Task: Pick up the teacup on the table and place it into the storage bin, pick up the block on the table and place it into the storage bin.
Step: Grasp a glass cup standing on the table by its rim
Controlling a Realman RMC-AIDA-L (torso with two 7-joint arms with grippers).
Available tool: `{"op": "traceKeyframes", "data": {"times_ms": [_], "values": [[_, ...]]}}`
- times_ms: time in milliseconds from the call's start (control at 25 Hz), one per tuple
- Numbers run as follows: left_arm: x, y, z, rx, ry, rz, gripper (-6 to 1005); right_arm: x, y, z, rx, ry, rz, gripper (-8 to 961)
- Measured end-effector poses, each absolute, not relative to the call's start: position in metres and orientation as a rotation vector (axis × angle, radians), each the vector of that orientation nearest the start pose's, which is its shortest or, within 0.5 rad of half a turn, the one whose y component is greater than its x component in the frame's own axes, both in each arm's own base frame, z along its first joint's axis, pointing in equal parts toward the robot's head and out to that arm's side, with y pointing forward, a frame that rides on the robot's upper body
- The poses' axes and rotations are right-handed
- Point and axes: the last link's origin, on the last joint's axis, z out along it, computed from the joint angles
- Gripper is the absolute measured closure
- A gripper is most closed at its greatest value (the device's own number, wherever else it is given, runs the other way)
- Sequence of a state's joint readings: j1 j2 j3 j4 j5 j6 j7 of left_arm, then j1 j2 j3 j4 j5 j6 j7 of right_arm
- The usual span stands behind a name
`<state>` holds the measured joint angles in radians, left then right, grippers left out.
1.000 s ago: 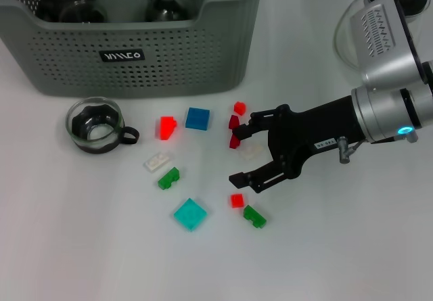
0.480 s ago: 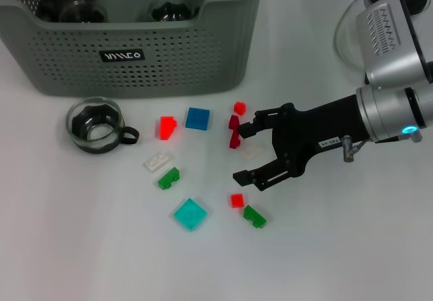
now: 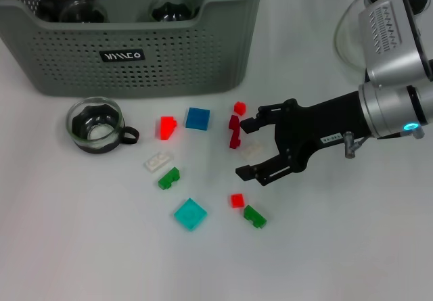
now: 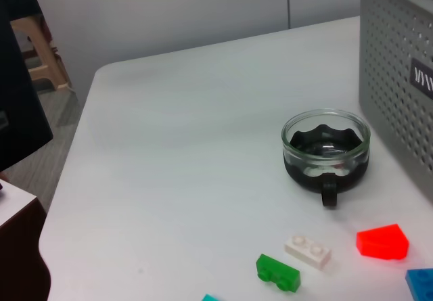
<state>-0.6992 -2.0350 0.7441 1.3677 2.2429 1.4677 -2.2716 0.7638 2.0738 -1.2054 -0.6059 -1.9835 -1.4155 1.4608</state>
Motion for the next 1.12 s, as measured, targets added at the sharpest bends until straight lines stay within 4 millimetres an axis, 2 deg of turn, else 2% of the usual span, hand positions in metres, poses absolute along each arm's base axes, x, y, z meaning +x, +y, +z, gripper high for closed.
{"op": "traceKeyframes", "data": {"times_ms": [160,280,440,640,800,1120], "values": [[-0.144,0.377,0.137,-2.541,-0.667,-0.678,178,0.185,0.352,-0.069,-3.152,0.244,0.267,6],[-0.148,0.353,0.135,-2.652,-0.526,-0.742,171,0.186,0.353,-0.068,-3.149,0.246,0.265,6],[-0.168,0.335,0.123,-2.753,-0.424,-0.622,166,0.186,0.355,-0.066,-3.133,0.262,0.276,6],[-0.191,0.321,0.108,-2.807,-0.462,-0.504,169,0.188,0.355,-0.067,-3.124,0.303,0.303,7],[-0.208,0.303,0.089,-2.873,-0.386,-0.416,167,0.187,0.354,-0.070,-3.122,0.333,0.324,7],[-0.226,0.298,0.072,-2.938,-0.407,-0.137,168,0.180,0.355,-0.072,-3.116,0.394,0.362,7]]}}
